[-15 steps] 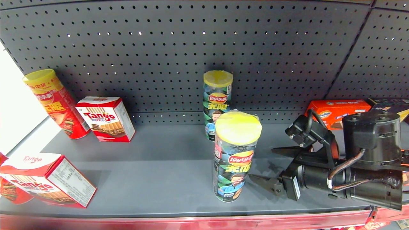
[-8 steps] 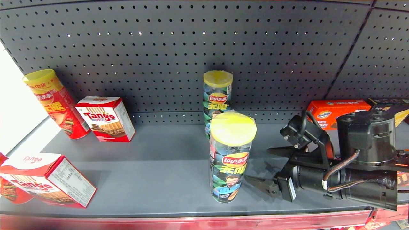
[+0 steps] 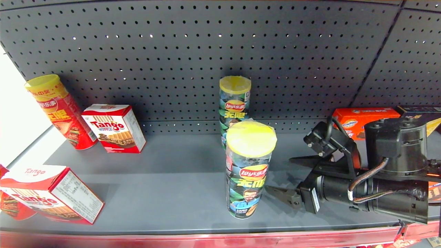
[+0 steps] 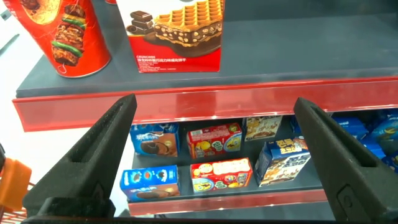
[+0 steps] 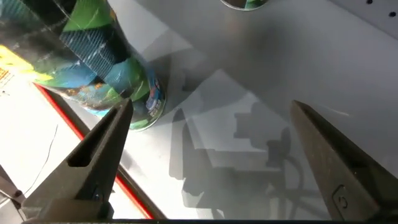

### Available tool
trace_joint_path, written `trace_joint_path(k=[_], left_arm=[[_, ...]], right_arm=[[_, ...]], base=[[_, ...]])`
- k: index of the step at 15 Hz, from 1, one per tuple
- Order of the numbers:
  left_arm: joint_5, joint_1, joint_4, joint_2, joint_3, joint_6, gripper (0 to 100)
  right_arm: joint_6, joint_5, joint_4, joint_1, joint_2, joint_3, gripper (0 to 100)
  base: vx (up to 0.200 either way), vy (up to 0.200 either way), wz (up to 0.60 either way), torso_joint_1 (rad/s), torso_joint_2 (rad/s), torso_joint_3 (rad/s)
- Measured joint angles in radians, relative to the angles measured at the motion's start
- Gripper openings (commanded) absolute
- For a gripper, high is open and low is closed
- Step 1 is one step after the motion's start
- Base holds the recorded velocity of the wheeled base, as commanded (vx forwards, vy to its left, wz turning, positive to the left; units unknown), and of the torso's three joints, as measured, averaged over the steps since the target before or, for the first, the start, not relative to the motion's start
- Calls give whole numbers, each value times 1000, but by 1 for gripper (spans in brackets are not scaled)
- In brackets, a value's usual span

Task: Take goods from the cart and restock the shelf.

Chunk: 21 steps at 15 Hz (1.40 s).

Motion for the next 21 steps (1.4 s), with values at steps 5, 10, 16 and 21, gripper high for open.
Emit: trace_joint_path(k=[5, 10, 16, 21], left_arm=[[0, 0, 0, 0, 0, 0, 100], [-3, 0, 1, 0, 0, 0, 100], [-3, 0, 1, 0, 0, 0, 100], [-2, 0, 1, 0, 0, 0, 100]], right_arm=[[0, 0, 1, 39, 3, 8, 100], [1, 0, 0, 23, -3, 5, 100], [0, 0, -2, 10, 11, -22, 100], [-1, 0, -1, 31, 21, -19, 100]], base=[[0, 0, 0, 0, 0, 0], [0, 0, 0, 0, 0, 0], [0, 0, 0, 0, 0, 0], [0, 0, 0, 0, 0, 0]])
